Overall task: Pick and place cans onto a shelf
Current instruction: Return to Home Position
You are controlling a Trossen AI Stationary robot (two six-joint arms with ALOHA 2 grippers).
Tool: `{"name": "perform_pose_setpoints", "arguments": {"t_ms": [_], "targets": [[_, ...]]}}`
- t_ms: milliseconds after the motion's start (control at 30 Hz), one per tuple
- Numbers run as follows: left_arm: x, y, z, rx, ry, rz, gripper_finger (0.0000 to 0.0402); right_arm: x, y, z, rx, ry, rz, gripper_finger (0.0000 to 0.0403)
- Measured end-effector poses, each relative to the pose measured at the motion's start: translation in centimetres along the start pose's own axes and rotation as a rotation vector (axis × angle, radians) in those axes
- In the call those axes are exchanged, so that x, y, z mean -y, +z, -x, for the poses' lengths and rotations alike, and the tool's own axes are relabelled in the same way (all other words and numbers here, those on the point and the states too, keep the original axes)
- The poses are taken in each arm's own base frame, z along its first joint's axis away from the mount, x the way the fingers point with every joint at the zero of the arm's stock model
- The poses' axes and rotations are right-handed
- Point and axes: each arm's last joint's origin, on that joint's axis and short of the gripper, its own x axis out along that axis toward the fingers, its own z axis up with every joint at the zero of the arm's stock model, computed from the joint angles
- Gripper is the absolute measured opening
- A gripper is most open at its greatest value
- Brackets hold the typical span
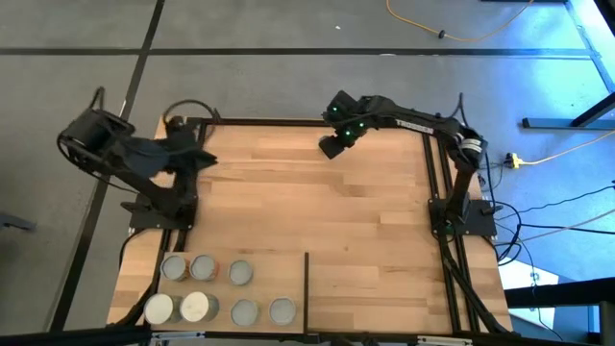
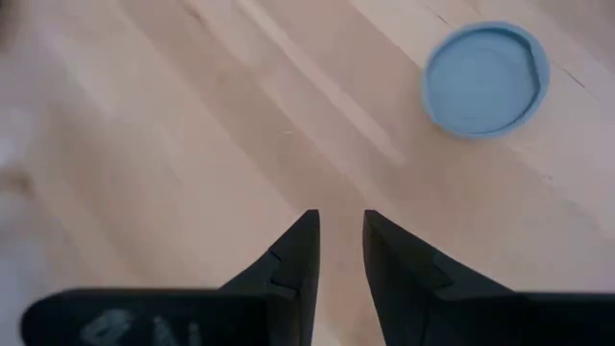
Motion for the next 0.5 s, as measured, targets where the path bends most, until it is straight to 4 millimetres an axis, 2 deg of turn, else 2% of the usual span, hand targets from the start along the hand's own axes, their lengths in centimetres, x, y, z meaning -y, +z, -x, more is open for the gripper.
{"name": "perform_pose_setpoints", "arguments": {"t_ms": [133, 300, 500], "targets": [[-1.0, -0.3, 1.0, 0.042, 0.017, 0.016, 0.0037, 1.5, 0.5, -1.8, -0.034, -0.033, 0.03, 0.0085], [-1.4, -0.5, 1.3, 0.052, 0.011, 0.071, 0.0037, 3.4, 1.0, -3.5, -0.062, -0.132, 0.211, 0.0085], [-1.5, -0.4, 1.3, 0.082, 0.062, 0.125, 0.0037, 4.0, 1.6, -4.5, -0.054, -0.126, 0.369, 0.0085]]}}
